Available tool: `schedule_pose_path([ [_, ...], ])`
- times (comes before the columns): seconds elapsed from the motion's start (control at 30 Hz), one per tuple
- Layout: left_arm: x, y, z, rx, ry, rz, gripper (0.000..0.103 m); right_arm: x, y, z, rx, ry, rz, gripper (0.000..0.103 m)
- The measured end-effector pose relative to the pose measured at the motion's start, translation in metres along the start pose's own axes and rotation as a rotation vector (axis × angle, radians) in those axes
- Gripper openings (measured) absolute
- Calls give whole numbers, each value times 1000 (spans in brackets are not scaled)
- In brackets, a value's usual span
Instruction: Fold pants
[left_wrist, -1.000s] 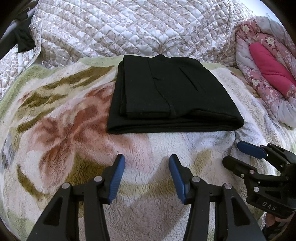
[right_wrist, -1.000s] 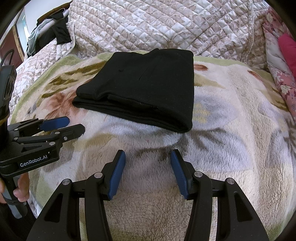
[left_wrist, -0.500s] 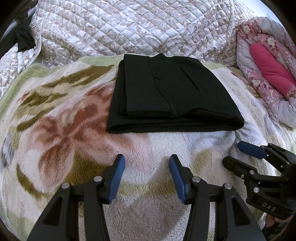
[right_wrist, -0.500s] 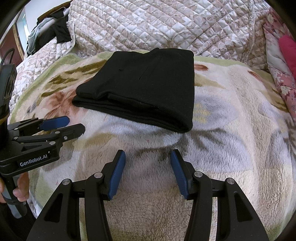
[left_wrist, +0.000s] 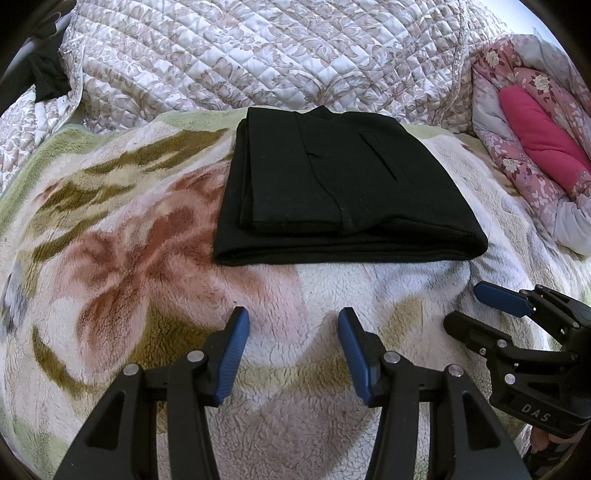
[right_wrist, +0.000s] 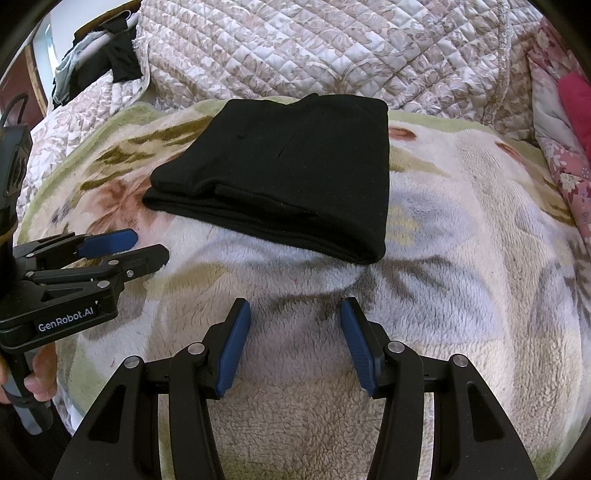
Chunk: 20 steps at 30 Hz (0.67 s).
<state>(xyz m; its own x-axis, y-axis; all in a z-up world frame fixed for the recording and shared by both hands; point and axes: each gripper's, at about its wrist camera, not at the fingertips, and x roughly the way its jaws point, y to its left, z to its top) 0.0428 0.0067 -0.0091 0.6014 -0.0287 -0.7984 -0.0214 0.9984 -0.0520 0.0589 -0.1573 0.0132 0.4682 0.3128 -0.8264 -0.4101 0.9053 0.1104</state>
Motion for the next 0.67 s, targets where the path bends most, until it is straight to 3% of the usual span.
schedule_pose_path([
  [0.67, 1, -2, -1, 10, -13, 12, 54, -4, 0, -1, -23, -12, -7, 52],
])
